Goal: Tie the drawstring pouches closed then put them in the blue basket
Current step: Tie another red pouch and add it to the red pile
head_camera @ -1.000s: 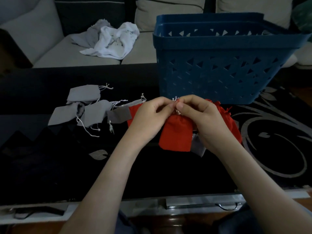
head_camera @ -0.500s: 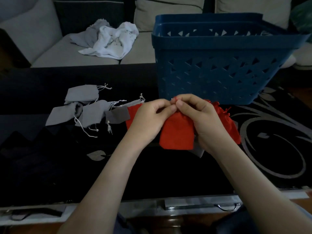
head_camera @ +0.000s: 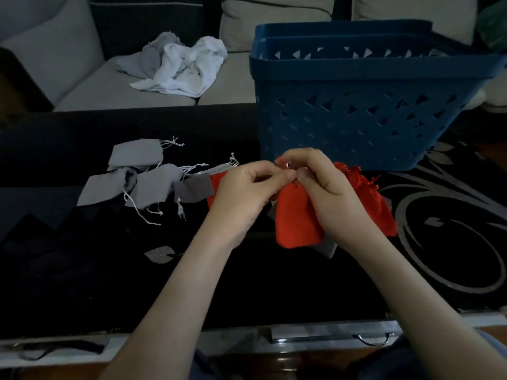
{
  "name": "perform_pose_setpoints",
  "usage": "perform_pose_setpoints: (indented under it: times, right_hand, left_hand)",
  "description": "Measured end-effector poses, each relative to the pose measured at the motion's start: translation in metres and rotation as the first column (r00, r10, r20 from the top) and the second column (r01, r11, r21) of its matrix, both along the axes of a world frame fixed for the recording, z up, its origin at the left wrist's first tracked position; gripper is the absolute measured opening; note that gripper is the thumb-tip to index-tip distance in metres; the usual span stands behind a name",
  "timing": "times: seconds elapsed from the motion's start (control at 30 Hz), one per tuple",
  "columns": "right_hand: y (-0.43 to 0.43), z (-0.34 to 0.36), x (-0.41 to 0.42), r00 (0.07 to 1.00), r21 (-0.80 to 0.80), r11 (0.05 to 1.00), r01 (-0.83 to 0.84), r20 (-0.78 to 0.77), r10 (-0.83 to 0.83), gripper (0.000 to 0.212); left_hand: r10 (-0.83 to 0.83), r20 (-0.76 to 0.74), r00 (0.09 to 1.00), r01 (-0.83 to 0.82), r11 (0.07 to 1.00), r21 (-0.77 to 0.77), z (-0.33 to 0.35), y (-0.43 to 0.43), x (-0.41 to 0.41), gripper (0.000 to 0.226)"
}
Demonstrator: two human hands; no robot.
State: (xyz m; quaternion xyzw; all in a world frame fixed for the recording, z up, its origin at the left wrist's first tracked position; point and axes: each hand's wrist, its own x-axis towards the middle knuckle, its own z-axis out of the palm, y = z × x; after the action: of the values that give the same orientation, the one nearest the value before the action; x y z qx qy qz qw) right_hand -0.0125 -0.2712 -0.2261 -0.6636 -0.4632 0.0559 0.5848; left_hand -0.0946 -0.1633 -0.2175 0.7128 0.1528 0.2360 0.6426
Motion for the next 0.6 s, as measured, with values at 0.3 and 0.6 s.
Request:
perform_pose_setpoints:
  times: [0.3, 0.6]
  right_hand:
    - [-0.003, -0.001, 0.007, 0.990, -0.074, 0.990, 0.116, -0.074, -0.122, 0.021]
    - [-0.001, -0.004, 0.009, 0.992, -0.238, 0.966, 0.101, 0.102, -0.079, 0.016]
  left_hand:
    - [0.065, 0.031, 0.997, -0.056, 0.967, -0.247, 0.006, -0.002, 0.003, 0.021]
    - [0.062, 0.126, 0.990, -0.004, 0.908, -0.419, 0.016, 0.002, 0.000, 0.020]
